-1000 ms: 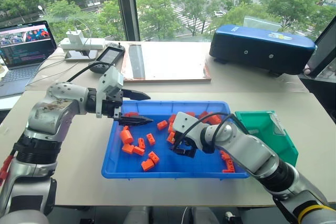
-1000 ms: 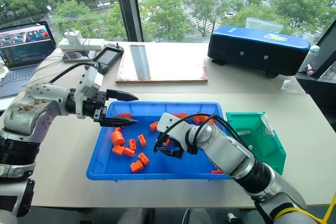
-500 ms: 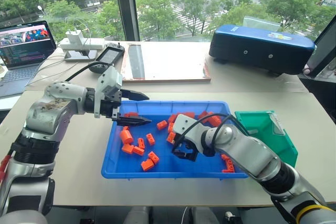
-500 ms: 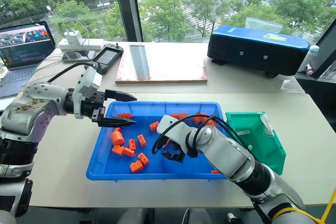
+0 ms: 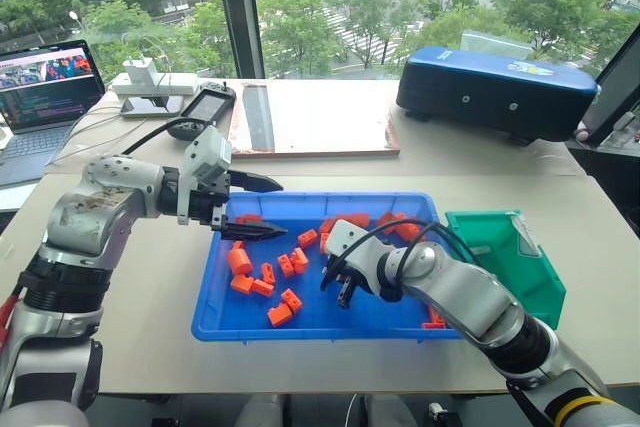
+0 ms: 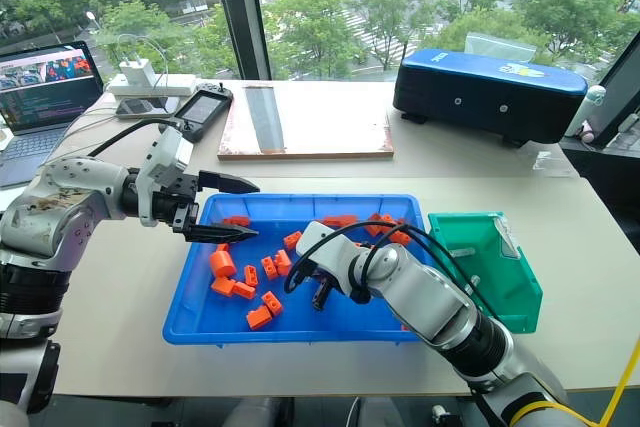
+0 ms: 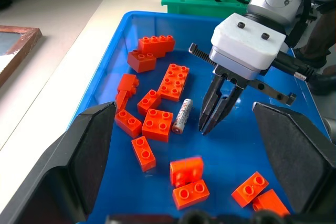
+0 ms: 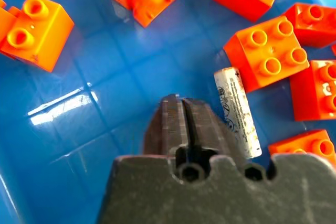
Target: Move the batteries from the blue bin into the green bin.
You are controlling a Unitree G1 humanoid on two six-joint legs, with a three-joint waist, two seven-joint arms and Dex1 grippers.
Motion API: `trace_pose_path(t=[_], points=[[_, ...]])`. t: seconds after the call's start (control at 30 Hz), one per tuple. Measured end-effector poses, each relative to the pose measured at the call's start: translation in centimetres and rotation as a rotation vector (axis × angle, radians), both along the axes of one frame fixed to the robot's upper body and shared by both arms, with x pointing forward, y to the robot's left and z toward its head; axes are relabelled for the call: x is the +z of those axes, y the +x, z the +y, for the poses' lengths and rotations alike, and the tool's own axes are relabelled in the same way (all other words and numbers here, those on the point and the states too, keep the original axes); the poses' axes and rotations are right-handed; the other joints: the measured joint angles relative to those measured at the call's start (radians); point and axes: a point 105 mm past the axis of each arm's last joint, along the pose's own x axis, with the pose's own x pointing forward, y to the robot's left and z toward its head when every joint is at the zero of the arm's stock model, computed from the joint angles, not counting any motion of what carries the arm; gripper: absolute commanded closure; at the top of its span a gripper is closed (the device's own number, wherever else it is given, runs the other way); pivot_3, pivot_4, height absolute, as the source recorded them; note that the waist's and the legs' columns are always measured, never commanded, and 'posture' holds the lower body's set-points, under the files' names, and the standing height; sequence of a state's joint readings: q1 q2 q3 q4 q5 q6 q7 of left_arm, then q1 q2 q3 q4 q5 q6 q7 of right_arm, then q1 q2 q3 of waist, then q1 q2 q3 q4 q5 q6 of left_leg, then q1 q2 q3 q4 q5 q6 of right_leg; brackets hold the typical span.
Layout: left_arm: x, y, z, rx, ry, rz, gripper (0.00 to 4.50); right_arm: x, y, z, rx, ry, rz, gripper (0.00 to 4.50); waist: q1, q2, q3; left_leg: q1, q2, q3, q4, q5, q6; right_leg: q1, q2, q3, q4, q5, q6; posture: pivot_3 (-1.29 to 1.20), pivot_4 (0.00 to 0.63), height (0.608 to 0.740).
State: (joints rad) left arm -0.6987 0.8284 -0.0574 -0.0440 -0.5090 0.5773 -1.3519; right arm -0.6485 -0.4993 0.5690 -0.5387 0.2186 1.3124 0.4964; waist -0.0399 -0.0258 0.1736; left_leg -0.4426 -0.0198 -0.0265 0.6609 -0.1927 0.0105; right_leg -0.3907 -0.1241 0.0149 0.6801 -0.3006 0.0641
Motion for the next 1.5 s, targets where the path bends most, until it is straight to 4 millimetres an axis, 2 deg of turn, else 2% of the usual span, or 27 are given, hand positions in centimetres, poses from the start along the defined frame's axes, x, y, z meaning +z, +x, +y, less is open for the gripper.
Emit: trace_pose_path(t=[0.2,0.3,0.37,0.47,0.53,0.8,1.03,1.17,1.27,1.47,1.5], points=[[0.0,0.0,0.0,0.001,0.0,0.0,0.0,0.6,0.2,-0.2,0.023,-0.01,-0.02,4.48,0.0,0.0,0.0,0.0,0.0,0.0,0.0,0.0,0.0,0.0,0.0,0.0,0.0,0.0,0.0,0.0,0.15,0.732],[0.0,0.0,0.0,0.002,0.0,-0.001,0.0,1.3,0.1,-0.2,0.047,0.001,-0.019,3.71,0.0,0.0,0.0,0.0,0.0,0.0,0.0,0.0,0.0,0.0,0.0,0.0,0.0,0.0,0.0,0.0,0.15,0.732],[0.0,0.0,0.0,0.004,-0.001,-0.001,0.0,2.6,-0.2,-0.3,0.071,0.04,-0.014,3.08,0.0,0.0,0.0,0.0,0.0,0.0,0.0,0.0,0.0,0.0,0.0,0.0,0.0,0.0,0.0,0.0,0.15,0.732],[0.0,0.1,0.0,0.004,-0.002,-0.003,0.0,3.7,0.4,-1.5,0.053,0.029,-0.041,1.97,0.003,0.0,0.0,0.0,0.0,0.0,0.0,0.0,0.0,0.001,0.0,0.0,0.0,0.0,0.0,0.0,0.15,0.732],[0.0,0.1,-0.1,0.004,-0.005,-0.003,0.0,3.7,1.1,-2.5,0.019,0.004,-0.057,1.34,0.003,0.0,0.0,0.0,0.0,0.0,0.0,0.0,0.0,0.0,0.0,0.0,-0.001,0.0,0.0,0.0,0.15,0.732],[0.0,0.1,-0.3,-0.001,-0.012,-0.005,0.0,2.9,1.4,-2.6,0.025,0.018,-0.025,1.34,-0.002,0.0,0.0,0.0,0.0,0.0,0.0,0.0,0.0,0.0,0.0,0.0,0.0,0.0,0.0,0.0,0.15,0.732],[-0.2,0.1,-0.2,0.008,-0.012,-0.002,0.0,0.8,0.8,-1.6,0.08,0.006,0.035,1.34,-0.002,0.0,0.0,0.0,0.0,0.0,0.0,0.0,0.0,0.0,0.0,0.0,0.0,0.0,0.0,0.0,0.15,0.732],[-0.2,0.2,-0.2,0.012,-0.013,-0.003,0.0,0.2,1.3,-1.7,0.069,-0.002,0.038,1.34,-0.002,0.0,0.0,0.0,0.0,0.0,0.0,0.0,0.0,0.0,0.0,0.0,0.0,0.0,0.0,0.0,0.15,0.732],[-0.3,0.2,-0.1,0.018,-0.013,-0.001,0.0,-0.3,1.6,-1.5,0.068,0.014,0.045,2.06,-0.002,0.0,0.0,0.0,0.0,0.0,0.0,0.0,0.0,0.0,0.0,0.0,0.0,0.0,0.0,0.0,0.15,0.732],[-0.3,0.2,-0.2,0.02,-0.013,-0.004,0.0,-0.4,1.6,-1.5,0.065,0.034,0.052,4.06,-0.001,0.0,0.0,0.001,0.0,0.0,0.0,0.0,0.0,0.001,0.0,0.0,0.0,0.0,0.0,0.0,0.15,0.732],[-0.3,0.2,-0.2,0.021,-0.013,-0.004,0.0,-0.4,1.6,-1.5,0.064,0.037,0.056,4.24,-0.001,0.0,0.0,0.001,0.0,0.0,0.0,0.0,0.0,0.001,0.0,0.0,0.0,0.0,0.0,0.0,0.15,0.732]])
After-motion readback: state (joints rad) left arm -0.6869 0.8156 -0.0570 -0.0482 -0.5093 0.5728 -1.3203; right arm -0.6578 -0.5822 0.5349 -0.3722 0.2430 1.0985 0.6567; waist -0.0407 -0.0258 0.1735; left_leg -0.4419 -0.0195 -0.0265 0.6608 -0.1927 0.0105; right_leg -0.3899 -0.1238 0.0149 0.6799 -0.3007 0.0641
